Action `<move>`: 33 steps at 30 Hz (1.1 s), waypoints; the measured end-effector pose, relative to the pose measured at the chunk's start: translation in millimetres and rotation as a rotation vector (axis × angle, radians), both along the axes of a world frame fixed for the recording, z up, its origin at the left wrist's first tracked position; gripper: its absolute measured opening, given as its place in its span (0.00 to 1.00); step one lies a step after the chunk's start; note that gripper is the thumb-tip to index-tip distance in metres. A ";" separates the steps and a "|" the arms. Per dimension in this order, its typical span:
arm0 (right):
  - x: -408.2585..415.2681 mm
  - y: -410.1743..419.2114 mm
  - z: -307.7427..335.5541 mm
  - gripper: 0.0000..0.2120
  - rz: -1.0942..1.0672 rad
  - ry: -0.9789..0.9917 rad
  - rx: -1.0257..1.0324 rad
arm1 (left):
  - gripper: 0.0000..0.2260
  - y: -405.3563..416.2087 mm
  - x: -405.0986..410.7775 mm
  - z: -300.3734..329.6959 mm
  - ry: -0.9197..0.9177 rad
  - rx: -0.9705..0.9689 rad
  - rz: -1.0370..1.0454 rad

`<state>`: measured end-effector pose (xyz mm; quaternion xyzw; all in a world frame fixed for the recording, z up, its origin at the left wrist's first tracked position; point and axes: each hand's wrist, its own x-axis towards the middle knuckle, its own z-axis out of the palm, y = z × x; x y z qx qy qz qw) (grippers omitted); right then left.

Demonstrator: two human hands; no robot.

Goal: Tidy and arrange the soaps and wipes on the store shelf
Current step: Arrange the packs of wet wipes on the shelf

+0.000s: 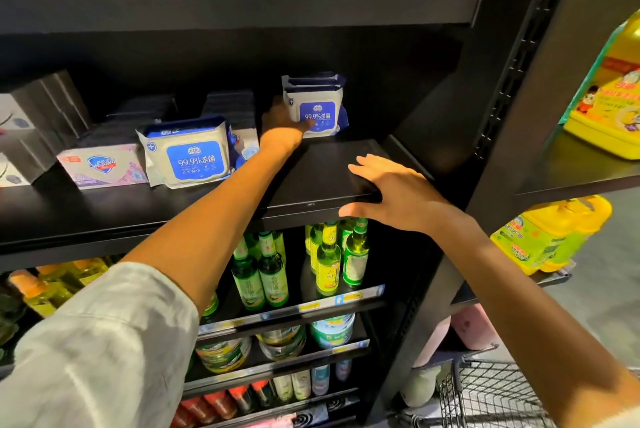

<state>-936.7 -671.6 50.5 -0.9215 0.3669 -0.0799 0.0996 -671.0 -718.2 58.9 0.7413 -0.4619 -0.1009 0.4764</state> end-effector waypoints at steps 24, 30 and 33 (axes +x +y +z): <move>2.5 9.4 11.0 0.50 -0.008 0.058 0.028 | 0.09 169.3 -6.7 -11.9 -0.166 -0.150 0.072; 9.7 15.1 7.5 0.48 0.035 0.039 -0.007 | 0.14 221.6 49.6 -20.8 -0.100 -0.269 0.363; 8.5 16.3 3.1 0.47 0.030 -0.006 -0.020 | 0.22 225.8 66.6 -18.3 -0.085 -0.213 0.384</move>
